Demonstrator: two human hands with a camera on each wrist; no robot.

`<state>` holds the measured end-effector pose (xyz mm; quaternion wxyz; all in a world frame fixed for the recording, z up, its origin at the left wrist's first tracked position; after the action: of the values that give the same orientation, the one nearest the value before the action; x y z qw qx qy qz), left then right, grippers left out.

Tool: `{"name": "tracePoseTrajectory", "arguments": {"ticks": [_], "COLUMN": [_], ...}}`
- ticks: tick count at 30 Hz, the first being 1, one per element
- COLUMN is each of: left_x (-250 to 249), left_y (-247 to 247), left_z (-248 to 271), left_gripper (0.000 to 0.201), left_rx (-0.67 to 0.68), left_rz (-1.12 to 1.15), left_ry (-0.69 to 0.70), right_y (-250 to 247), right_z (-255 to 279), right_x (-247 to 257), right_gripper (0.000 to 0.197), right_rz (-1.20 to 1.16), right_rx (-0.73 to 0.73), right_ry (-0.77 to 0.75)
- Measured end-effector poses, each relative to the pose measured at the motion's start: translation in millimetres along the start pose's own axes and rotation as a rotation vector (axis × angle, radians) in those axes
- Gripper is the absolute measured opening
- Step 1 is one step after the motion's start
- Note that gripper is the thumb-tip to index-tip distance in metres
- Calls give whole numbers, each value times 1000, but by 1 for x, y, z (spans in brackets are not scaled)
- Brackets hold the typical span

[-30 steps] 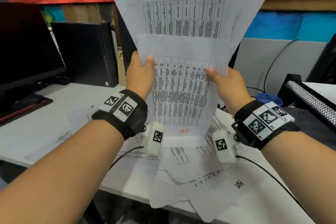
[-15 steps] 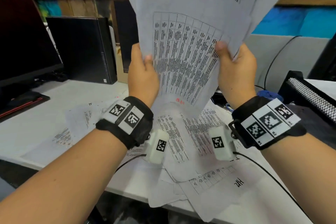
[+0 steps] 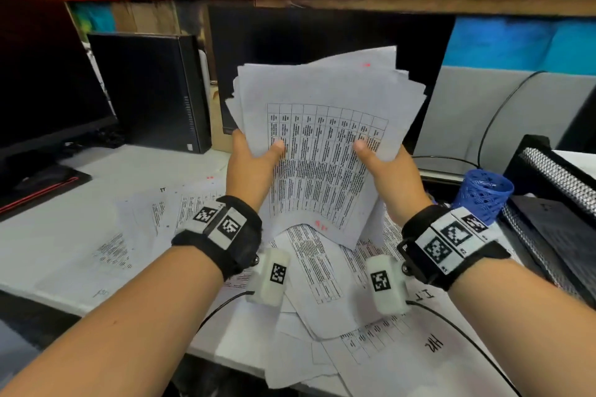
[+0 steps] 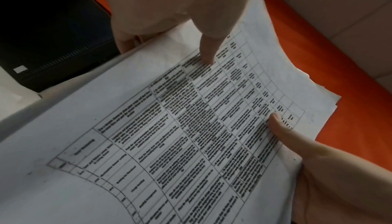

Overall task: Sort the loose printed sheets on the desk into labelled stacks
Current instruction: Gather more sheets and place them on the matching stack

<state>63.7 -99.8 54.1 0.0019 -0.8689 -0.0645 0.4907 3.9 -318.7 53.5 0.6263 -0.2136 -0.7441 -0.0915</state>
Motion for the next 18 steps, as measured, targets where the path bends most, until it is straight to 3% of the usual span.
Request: {"name": "tracePoseTrajectory", "arguments": {"ticks": [7,12,18], "left_x": [-10,-9,-3], "left_y": [14,10,13], "left_z": [-11,-17,-19], "left_gripper": [35,31,25], "left_rx": [64,68,98], "left_rz": [-60,-68,46], "left_ry": [47,69,31], "right_y": [6,-21,-25], "right_z": [-7,-14,-28], "right_x": [14,63,95], "right_gripper": [33,25,10], "right_rz": [-108,-276,-96], "right_rx": [7,-111,-199], "right_ry": [-36,-226,-327]}}
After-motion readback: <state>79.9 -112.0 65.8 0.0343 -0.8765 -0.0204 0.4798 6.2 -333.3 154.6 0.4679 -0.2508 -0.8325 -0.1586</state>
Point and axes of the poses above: each hand's wrist, its own z-axis away from the middle knuckle, its own y-axis out of the palm, x = y × z, the point moved 6 cm from there along -z, towards the middle knuckle, and after that the axes turned 9 degrees about y, right-handed, at the moved point
